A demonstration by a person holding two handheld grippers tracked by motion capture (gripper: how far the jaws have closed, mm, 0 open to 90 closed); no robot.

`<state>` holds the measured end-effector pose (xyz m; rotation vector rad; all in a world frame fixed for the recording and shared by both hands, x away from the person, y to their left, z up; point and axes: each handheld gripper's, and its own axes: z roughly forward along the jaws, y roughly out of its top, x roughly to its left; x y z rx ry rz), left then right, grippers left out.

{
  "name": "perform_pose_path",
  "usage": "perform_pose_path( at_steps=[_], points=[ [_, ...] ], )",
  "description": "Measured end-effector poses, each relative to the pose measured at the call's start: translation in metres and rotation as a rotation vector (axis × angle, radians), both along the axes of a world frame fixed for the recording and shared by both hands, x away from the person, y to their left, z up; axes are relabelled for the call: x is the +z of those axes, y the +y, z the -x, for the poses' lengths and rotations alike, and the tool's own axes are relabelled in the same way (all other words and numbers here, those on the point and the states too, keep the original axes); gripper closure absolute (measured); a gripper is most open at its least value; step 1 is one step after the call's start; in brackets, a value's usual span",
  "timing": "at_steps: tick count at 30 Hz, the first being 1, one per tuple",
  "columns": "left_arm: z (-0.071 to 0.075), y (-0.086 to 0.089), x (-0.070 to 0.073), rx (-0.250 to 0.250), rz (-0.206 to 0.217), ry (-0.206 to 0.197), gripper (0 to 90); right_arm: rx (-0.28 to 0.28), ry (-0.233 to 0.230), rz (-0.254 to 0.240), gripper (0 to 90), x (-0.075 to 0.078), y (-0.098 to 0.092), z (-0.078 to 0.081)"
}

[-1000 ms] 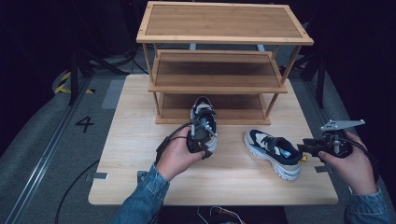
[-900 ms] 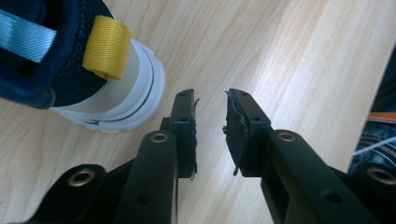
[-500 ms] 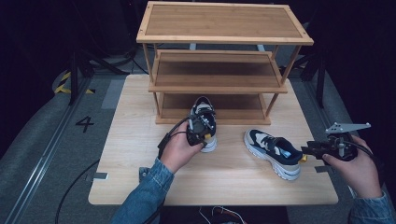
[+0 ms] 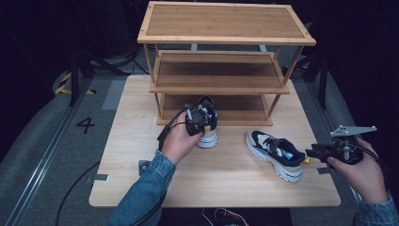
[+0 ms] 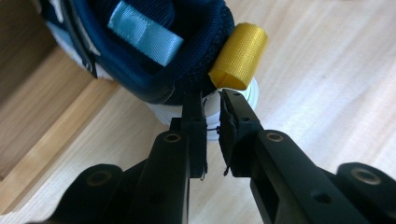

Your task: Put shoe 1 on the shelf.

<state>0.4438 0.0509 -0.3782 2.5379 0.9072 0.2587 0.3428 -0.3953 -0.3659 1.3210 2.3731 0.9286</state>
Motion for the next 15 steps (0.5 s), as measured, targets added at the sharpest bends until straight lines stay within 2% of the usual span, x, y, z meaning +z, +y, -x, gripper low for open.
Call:
perform_pose_path(
  at_steps=[2, 3, 4, 5, 8, 9, 14, 15],
  points=[
    [-0.003, 0.0, -0.002, 0.011, 0.007, -0.002, 79.6, -0.001, 0.002, 0.0, 61.2, 0.0, -0.001, 0.0],
    [-0.007, 0.0, -0.003, 0.028, -0.002, -0.007, 79.3, -0.001, 0.002, 0.001, 61.1, -0.001, -0.001, 0.0],
    [-0.01, 0.0, -0.003, 0.021, -0.007, -0.012, 78.8, 0.002, -0.003, 0.003, 61.2, -0.001, -0.001, 0.0],
    [-0.012, 0.0, -0.005, 0.032, 0.006, -0.015, 78.4, 0.001, -0.002, 0.003, 61.2, -0.001, -0.001, 0.0],
    [-0.018, -0.002, -0.005, 0.049, 0.031, 0.009, 78.8, 0.002, -0.003, 0.004, 61.2, -0.001, -0.001, 0.0],
    [-0.02, -0.002, -0.005, 0.04, 0.044, 0.004, 78.8, 0.002, -0.003, 0.003, 61.2, -0.001, -0.001, 0.0],
    [-0.021, -0.006, -0.003, 0.055, 0.035, 0.013, 79.7, -0.001, -0.001, 0.003, 61.2, -0.001, -0.002, 0.001],
    [-0.022, -0.006, -0.002, 0.063, 0.045, 0.014, 80.2, -0.002, -0.001, 0.003, 61.2, -0.001, -0.003, 0.002]
  ],
)
